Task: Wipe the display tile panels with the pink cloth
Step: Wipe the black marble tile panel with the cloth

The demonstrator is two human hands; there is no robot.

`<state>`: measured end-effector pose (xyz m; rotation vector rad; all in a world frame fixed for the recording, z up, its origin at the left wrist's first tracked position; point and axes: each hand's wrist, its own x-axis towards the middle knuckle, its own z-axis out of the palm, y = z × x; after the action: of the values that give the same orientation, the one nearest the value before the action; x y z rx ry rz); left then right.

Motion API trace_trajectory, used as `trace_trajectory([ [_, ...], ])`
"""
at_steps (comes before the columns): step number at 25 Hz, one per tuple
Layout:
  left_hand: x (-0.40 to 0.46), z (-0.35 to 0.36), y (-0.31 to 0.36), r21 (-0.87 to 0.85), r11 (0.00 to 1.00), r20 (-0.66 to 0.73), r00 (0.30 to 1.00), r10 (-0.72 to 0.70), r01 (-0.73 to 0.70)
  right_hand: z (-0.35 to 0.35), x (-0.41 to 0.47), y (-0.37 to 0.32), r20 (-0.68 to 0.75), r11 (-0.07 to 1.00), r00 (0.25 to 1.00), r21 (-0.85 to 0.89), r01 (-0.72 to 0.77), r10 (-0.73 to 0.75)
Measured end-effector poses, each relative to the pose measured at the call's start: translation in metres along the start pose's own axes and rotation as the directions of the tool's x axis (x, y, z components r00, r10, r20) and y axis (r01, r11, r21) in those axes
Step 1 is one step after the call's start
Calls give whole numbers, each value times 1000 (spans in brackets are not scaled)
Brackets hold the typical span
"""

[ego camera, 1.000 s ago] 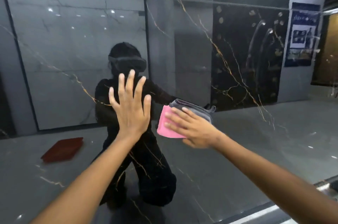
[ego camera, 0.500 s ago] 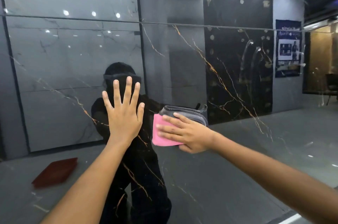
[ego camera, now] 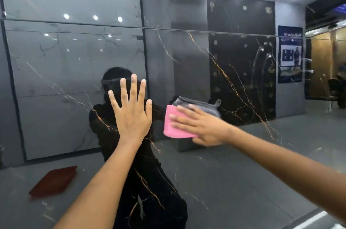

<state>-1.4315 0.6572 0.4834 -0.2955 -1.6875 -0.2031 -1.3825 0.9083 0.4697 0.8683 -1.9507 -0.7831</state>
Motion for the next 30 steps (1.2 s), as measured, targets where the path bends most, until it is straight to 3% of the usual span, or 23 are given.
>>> trace_trajectory([
  [1,0,0,1,8,1000,18,1000,-18,18,-2,-10,19,-38,1000,999,-26,-10,9],
  [2,-1,-2,2,12,999,32,999,-40,40,-6,-15,44,-105,975,970,48,-216,221],
  [3,-1,-3,2,14,998,41,997,-62,61,-14,-15,69,-153,827,821,231,-512,551],
  [4,-1,-4,2,16,997,47,996,-75,74,-29,-9,97,-144,524,513,404,-750,846],
  [5,-3,-4,2,19,997,52,996,-78,77,-50,2,123,-79,151,129,515,-844,989],
  [6,-6,-3,3,23,997,53,996,-74,73,-70,19,136,19,-126,-140,560,-819,990],
  [7,-7,-2,2,26,998,48,997,-65,64,-81,41,134,35,-194,-209,546,-815,977],
  [8,-8,-1,2,27,998,46,997,-60,58,-87,66,121,-30,-70,-101,527,-847,994],
  [11,-2,1,0,17,999,52,997,-51,50,-66,102,52,-107,697,708,328,-638,698],
  [12,-2,0,0,11,999,54,997,-47,47,-60,95,48,-55,824,839,235,-516,542],
  [13,-3,0,0,2,999,55,998,-44,44,-61,82,62,-53,863,871,174,-473,488],
  [15,-6,1,0,0,999,38,998,-44,44,-71,57,103,-56,658,676,302,-690,735],
  [18,-5,2,2,-11,999,22,999,-46,46,-91,53,135,28,-33,-22,487,-873,999],
  [19,-5,3,2,-12,999,20,999,-44,44,-92,72,123,44,-109,-100,476,-873,994],
  [20,-4,3,2,-9,999,20,999,-43,43,-92,94,103,26,-39,-30,463,-885,999],
  [21,-5,3,2,-4,999,22,999,-45,45,-89,114,80,-24,191,200,436,-879,979],
  [23,-5,5,-1,-4,999,23,998,-51,51,-77,132,42,-44,747,762,238,-621,647],
  [24,-4,5,0,2,999,26,998,-53,53,-77,125,48,-24,876,881,118,-467,473],
  [25,-3,4,0,9,999,33,998,-52,52,-83,114,68,-52,913,912,60,-403,406],
  [26,-1,3,1,14,999,36,998,-46,46,-86,101,91,-71,858,857,107,-503,511],
  [27,0,2,0,17,999,39,999,-36,35,-87,86,117,-94,710,710,223,-669,698],
  [29,-2,-1,-1,-23,998,26,998,-53,53,-91,60,141,-51,230,235,480,-847,971],
  [30,-2,-4,1,-86,991,4,995,-104,104,-88,56,132,-12,82,87,479,-874,996],
])
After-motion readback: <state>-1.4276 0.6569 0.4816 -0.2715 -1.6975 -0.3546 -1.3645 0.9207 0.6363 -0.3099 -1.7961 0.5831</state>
